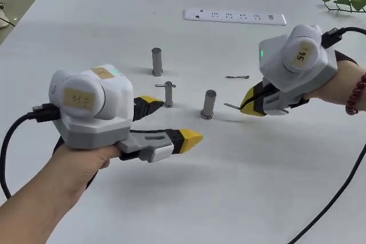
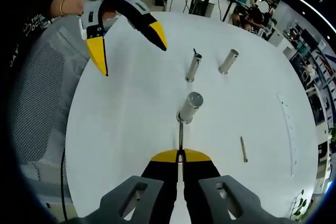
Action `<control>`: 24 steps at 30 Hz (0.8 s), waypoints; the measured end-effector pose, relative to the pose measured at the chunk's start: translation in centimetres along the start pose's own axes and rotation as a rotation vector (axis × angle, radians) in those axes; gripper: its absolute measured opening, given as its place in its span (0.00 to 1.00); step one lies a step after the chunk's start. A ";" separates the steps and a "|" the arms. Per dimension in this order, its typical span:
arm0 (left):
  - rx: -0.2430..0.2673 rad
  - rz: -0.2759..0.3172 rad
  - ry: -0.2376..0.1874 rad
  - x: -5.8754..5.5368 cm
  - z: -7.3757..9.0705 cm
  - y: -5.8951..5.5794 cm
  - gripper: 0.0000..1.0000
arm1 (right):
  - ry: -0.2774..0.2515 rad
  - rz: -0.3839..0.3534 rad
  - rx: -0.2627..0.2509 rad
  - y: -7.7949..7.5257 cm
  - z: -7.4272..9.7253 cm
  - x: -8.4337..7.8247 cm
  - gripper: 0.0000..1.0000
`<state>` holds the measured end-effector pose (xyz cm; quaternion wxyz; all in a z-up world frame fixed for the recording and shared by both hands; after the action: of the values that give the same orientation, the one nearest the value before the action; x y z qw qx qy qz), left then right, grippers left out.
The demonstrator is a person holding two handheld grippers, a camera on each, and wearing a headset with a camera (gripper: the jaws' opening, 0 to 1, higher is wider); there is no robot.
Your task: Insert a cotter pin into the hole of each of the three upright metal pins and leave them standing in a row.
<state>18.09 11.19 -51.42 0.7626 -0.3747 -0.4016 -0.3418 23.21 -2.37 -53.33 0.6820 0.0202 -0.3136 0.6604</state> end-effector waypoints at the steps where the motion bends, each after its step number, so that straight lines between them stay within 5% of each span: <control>1: -0.006 0.005 0.000 0.0 -0.2 -0.1 0.54 | -0.009 0.013 0.002 0.3 0.1 0.3 0.00; 24: -0.087 0.239 -0.028 -0.4 -2.4 -1.0 0.22 | -0.178 0.141 -0.006 3.2 0.8 4.6 0.00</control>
<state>17.97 8.77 -52.47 0.7753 -0.4572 -0.3493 -0.2605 19.65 1.75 -51.80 0.6033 0.0547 -0.3754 0.7015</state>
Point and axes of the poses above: the centre of the closed fingertips' face, and the gripper's own axes: z roughly backward along the fingers, y roughly to its left, x roughly out of its top, the point moved 4 cm from there along z, roughly backward along the fingers, and after that the axes turned 15 degrees about -x, right-handed, at the moved point
